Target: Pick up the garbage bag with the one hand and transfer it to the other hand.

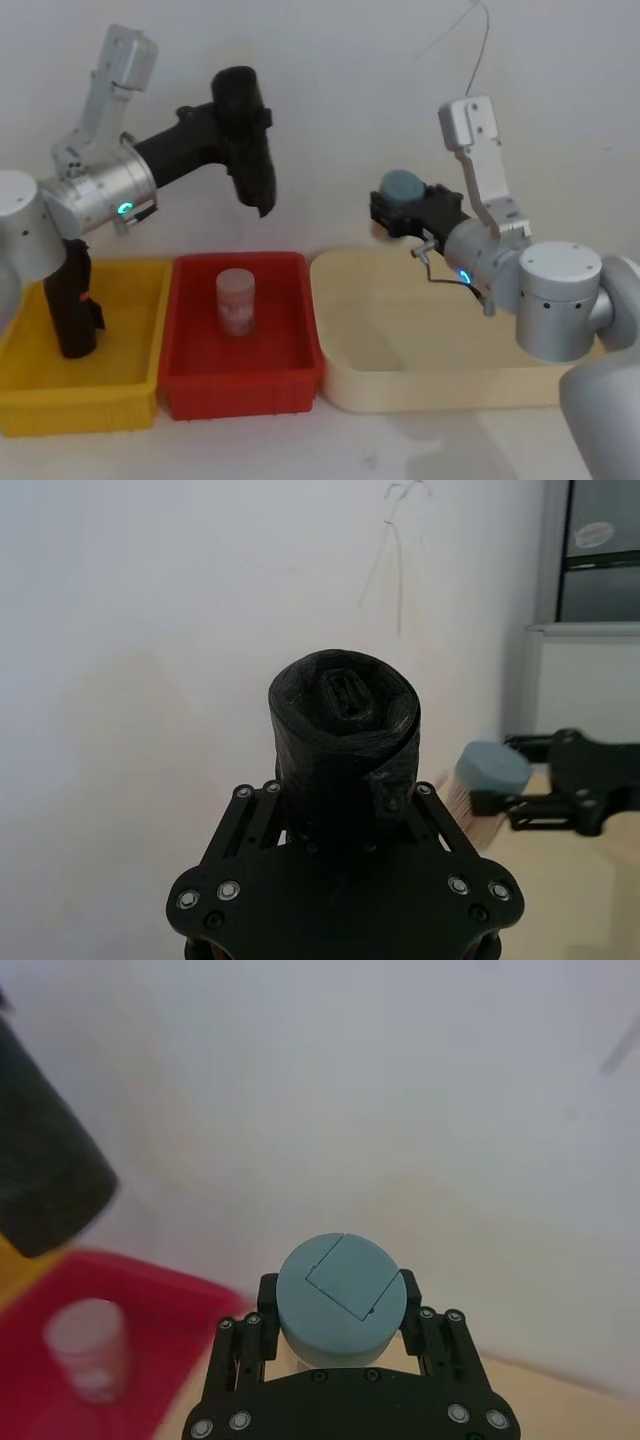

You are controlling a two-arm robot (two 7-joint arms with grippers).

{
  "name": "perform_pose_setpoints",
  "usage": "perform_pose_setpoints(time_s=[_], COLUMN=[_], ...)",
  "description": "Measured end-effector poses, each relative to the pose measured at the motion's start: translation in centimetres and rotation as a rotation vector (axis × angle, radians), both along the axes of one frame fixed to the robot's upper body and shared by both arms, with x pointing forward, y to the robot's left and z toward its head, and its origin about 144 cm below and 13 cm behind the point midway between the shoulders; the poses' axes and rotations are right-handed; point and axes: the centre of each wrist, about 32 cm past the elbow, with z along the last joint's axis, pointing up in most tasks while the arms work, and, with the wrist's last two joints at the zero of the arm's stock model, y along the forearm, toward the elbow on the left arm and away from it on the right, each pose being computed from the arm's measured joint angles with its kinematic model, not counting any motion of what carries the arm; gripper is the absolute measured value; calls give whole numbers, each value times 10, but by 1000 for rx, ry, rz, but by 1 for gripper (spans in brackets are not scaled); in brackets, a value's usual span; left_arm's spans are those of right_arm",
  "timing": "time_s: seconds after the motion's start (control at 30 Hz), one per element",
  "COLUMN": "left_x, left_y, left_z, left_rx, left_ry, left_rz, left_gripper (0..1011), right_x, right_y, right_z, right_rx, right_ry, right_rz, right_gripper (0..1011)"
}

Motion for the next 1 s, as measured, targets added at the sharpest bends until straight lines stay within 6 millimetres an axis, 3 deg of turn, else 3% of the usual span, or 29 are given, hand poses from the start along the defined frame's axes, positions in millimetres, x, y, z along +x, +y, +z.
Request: perform_pose_setpoints(time_s=[0.27,0.7,1.0], left_x=[14,18,19], left_y=[-15,-23,-25], left_z=[1,5,7], left_rx=[0,10,14], left_ry=[10,14,13], left_rz=[-55,-80,-86], left_gripper=[369,369,369], right_x=[12,8,4], right_y=[-14,-24,-26], right_z=[-24,-36,-38], right_rx=[-28,-26,-19], right_ry=[66,99,107], right_rz=[-92,-97,-88], right_gripper=[665,666,902])
